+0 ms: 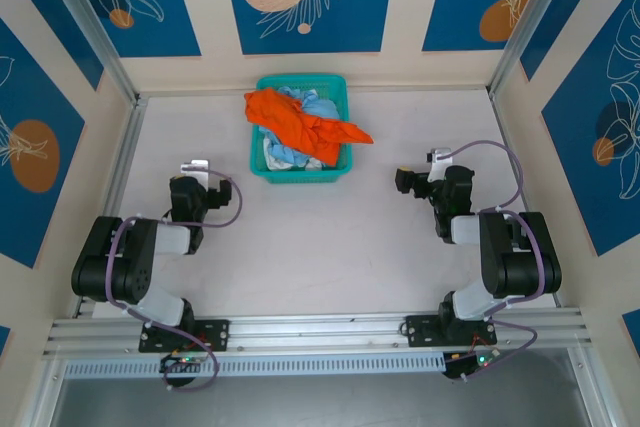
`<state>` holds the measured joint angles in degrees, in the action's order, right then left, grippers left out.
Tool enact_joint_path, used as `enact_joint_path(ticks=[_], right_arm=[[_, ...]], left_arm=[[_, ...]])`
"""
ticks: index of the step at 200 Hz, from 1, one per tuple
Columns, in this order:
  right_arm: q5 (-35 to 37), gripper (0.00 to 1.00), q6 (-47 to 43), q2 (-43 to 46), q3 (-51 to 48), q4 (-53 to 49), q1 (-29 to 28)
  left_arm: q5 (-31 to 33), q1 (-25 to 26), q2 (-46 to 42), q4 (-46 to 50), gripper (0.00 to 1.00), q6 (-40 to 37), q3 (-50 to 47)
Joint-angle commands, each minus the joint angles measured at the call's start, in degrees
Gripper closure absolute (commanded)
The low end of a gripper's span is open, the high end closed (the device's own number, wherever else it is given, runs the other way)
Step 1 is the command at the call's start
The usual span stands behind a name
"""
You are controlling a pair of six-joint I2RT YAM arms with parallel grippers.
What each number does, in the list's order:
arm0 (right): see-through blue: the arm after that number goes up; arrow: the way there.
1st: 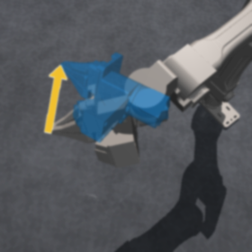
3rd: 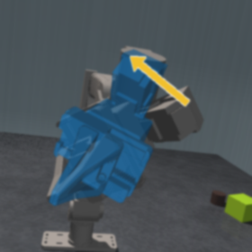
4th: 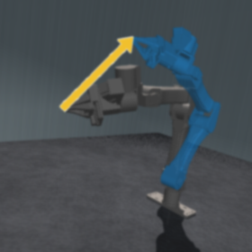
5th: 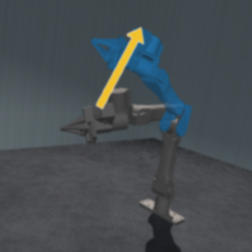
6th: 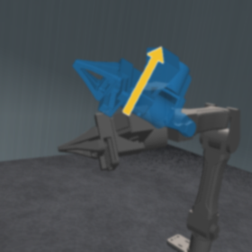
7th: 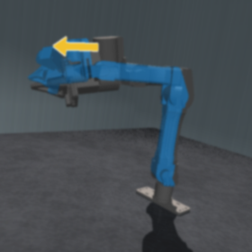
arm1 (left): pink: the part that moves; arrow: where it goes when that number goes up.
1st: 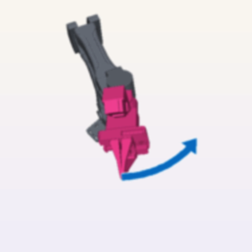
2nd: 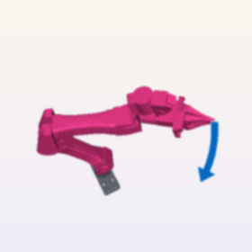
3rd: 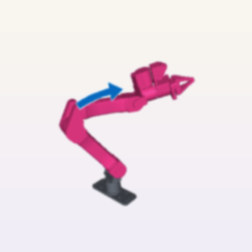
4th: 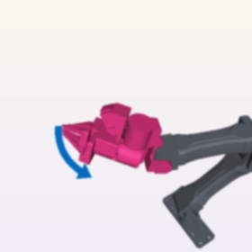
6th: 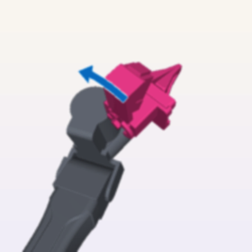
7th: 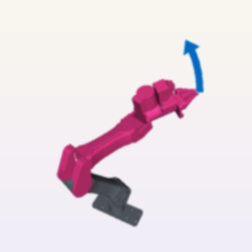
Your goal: Fold and stack the t-shirts
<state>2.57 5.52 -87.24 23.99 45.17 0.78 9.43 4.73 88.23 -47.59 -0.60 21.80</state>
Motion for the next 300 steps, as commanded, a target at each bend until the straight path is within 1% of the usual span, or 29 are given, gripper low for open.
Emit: enact_joint_path(ticks=[1, 75, 81, 86, 96, 110, 121, 136, 150, 163, 169, 178, 182, 191, 196, 208, 216, 227, 236, 248, 264, 279, 300], right_arm=[[-0.1, 0.01, 0.0, -0.1, -0.1, 0.9, -0.2], [0.0, 0.01, -0.1, 0.0, -0.1, 1.1, -0.2], [1.0, 0.01, 0.1, 0.2, -0.1, 1.5, -0.5], [2.6, 0.01, 0.2, 1.0, 0.5, -0.5, -0.9], [4.7, 0.01, 0.2, 4.2, 2.9, -7.2, -1.4], [8.1, 0.01, 1.4, 9.2, 7.1, -18.4, -1.8], [10.3, 0.01, 5.2, 13.3, 9.8, -26.2, -1.8], [10.6, 0.01, 9.4, 18.3, 13.8, -35.9, -1.9], [10.2, 0.01, 14.5, 23.1, 17.1, -44.8, -1.9], [10.0, 0.01, 22.9, 26.7, 20.9, -55.1, -1.2], [7.2, 0.01, 25.7, 27.7, 22.7, -60.1, -0.3], [1.5, 0.01, 24.7, 28.4, 25.3, -64.2, 0.9], [1.5, 0.01, 24.7, 28.5, 26.4, -66.7, 0.9], [4.7, 0.01, 28.9, 28.4, 28.7, -72.4, 0.5], [5.3, 0.01, 31.1, 28.5, 29.3, -74.5, 0.6], [2.0, 0.01, 33.3, 28.8, 29.0, -75.3, 1.2], [1.3, 0.01, 35.9, 29.3, 28.6, -75.6, 0.9], [-0.5, 0.01, 38.9, 29.9, 27.9, -76.2, -0.4], [-1.2, 0.01, 40.2, 30.0, 27.7, -77.1, -2.3], [0.4, 0.03, 40.7, 29.9, 27.9, -79.5, -6.4], [4.2, 0.03, 41.4, 29.7, 28.1, -83.9, -12.7], [5.7, 0.05, 42.4, 30.2, 27.3, -86.9, -18.1], [7.9, 0.06, 44.5, 31.3, 26.0, -91.0, -24.8]], left_arm=[[-0.8, -0.2, -0.2, -2.0, 0.0, -0.5, 0.2], [-0.7, -0.2, -0.3, -2.0, 0.0, -0.6, 0.1], [-0.8, -0.2, -0.4, -2.1, 0.0, -0.5, 0.1], [-0.7, -0.2, -1.0, -1.6, 0.0, -0.6, 0.4], [-0.3, 0.1, -4.0, 5.4, 0.0, -0.9, 3.1], [2.5, 1.1, -8.5, 20.3, 0.0, -1.1, 9.6], [5.0, 1.4, -11.2, 30.5, 0.0, 1.8, 15.8], [8.1, 1.3, -13.1, 43.0, 0.0, 6.7, 24.8], [8.1, 1.3, -14.3, 48.0, 0.0, 9.1, 30.6], [9.2, 1.0, -15.5, 51.4, 0.0, 13.4, 35.0], [10.6, 0.7, -15.6, 53.9, 0.0, 16.9, 37.3], [12.3, 0.1, -15.2, 59.1, 0.0, 23.4, 41.0], [11.4, -0.4, -15.0, 61.3, 0.0, 25.7, 42.6], [6.6, -1.6, -14.3, 64.0, 0.0, 29.3, 45.2], [4.6, -2.2, -14.1, 65.4, 0.0, 31.6, 46.2], [3.3, -2.6, -13.3, 70.0, 0.0, 38.5, 48.1], [1.6, -2.7, -12.4, 71.0, 0.0, 40.8, 48.5], [-3.3, -2.6, -11.2, 68.3, 0.0, 41.5, 47.7], [-5.4, -1.8, -9.9, 66.2, 0.0, 42.8, 47.2], [-4.3, 0.8, -7.9, 66.7, 0.0, 43.7, 48.1], [-2.8, 5.8, -4.2, 69.0, 0.01, 43.0, 51.3], [-2.2, 10.6, 1.1, 73.6, 0.02, 42.2, 56.8], [-1.6, 16.1, 9.9, 81.7, 0.05, 42.2, 66.4]])
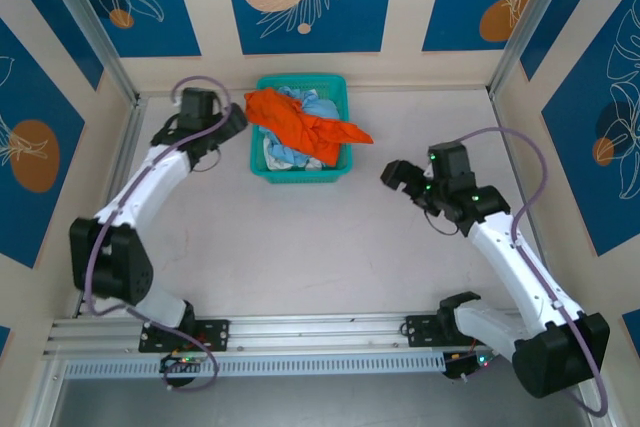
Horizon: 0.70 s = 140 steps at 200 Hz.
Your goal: Fold and stack the t-shirts
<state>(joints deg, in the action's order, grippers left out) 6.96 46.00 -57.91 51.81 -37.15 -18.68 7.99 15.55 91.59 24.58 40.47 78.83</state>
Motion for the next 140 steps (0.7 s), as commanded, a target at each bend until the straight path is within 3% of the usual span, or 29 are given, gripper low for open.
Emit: enact_joint_path(ticks=[1, 25, 66, 88, 115, 140], right_arm=[[3.7, 0.06, 4.2, 2.1, -1.9, -8.9, -5.6], [5.8, 0.07, 7.7, 4.1, -3.2, -13.0, -11.8], [9.0, 0.08, 12.3, 7.0, -4.8, -16.6, -20.7], [10.1, 0.08, 13.3, 7.4, -4.6, -18.3, -23.3], [11.8, 0.08, 14.2, 8.4, -4.2, -20.2, -25.1], [12.5, 0.08, 14.6, 10.0, -4.5, -20.9, -25.5]], left_arm=[[0.0, 5.4, 6.9, 10.0, 0.05, 1.2, 9.8], [2.0, 10.0, 15.7, 17.0, 0.07, 2.4, 19.7], [-1.7, 13.2, 28.4, 23.5, 0.13, 4.0, 36.5], [-1.7, 13.8, 33.1, 26.7, 0.28, 3.5, 43.6], [-1.9, 13.7, 37.9, 30.7, 0.35, 1.5, 49.4], [-2.8, 13.7, 40.3, 32.4, 0.54, -0.4, 53.0]])
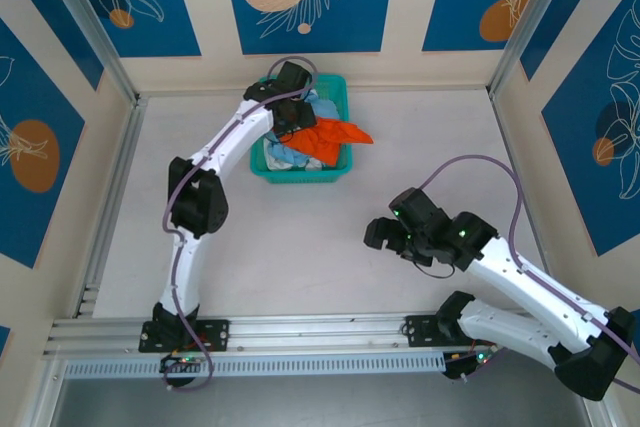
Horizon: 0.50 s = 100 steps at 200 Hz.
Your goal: Fold and stack the t-shirts
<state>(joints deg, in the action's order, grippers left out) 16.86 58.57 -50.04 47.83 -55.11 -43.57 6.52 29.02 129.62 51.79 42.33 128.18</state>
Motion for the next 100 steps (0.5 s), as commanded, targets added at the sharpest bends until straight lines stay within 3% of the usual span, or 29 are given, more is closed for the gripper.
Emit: enact_joint_path(ticks=[1, 46, 100], right_arm=[[2.6, 0.08, 2.0, 2.2, -0.5, -3.0, -0.6], [3.1, 0.08, 2.6, 3.5, -0.7, -3.8, -0.6], [4.4, 0.08, 2.7, 3.5, -0.8, -3.8, -0.7]], left_arm=[[-1.4, 0.2, 2.2, 5.2, 0.55, -2.3, 3.6], [-2.2, 0.2, 2.6, 5.8, 1.0, -3.8, 6.3], [-3.6, 0.2, -4.8, 3.3, 1.0, -6.2, 8.9]])
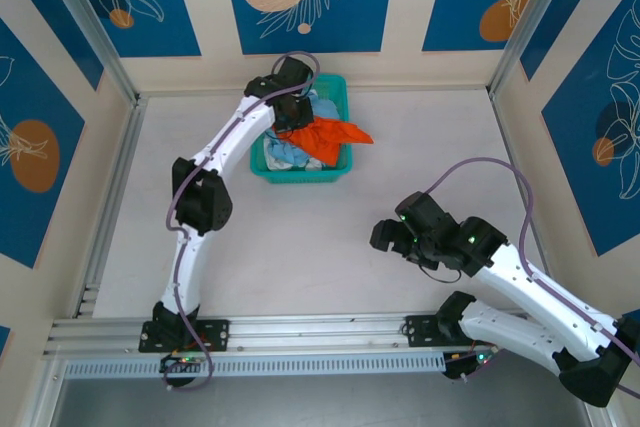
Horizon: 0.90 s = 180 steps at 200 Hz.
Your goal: Fold and stack the t-shirts
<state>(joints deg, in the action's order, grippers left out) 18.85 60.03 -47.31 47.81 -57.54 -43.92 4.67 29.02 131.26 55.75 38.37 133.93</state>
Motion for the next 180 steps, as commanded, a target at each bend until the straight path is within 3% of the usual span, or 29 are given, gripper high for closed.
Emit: enact_joint_path(ticks=[1, 51, 113, 138, 164, 180], right_arm=[[2.4, 0.08, 1.2, 0.8, -0.7, -1.4, -0.4], [4.8, 0.08, -0.1, 0.4, 0.0, 1.3, 2.4], [-4.3, 0.1, -5.2, -8.5, 3.7, 9.3, 16.1], [-7.1, 0.11, -5.1, -15.4, 8.0, 11.2, 20.2], [-8.8, 0.12, -4.7, -24.0, 15.4, 11.7, 21.6], [-11.1, 0.13, -4.9, -30.1, 20.5, 11.9, 20.9]], left_arm=[[-1.8, 0.2, -6.6, -0.6, 1.0, -2.3, 3.1], [-0.1, 0.4, -23.4, -5.3, 1.0, -5.8, 4.1], [12.4, 0.4, -46.5, -11.4, 1.0, -14.8, 3.0], [20.6, 0.3, -55.2, -14.2, 1.0, -18.7, -3.3], [34.8, 0.2, -64.0, -20.3, 1.0, -24.2, -13.6], [41.7, -0.1, -66.1, -18.6, 1.0, -21.8, -17.8]])
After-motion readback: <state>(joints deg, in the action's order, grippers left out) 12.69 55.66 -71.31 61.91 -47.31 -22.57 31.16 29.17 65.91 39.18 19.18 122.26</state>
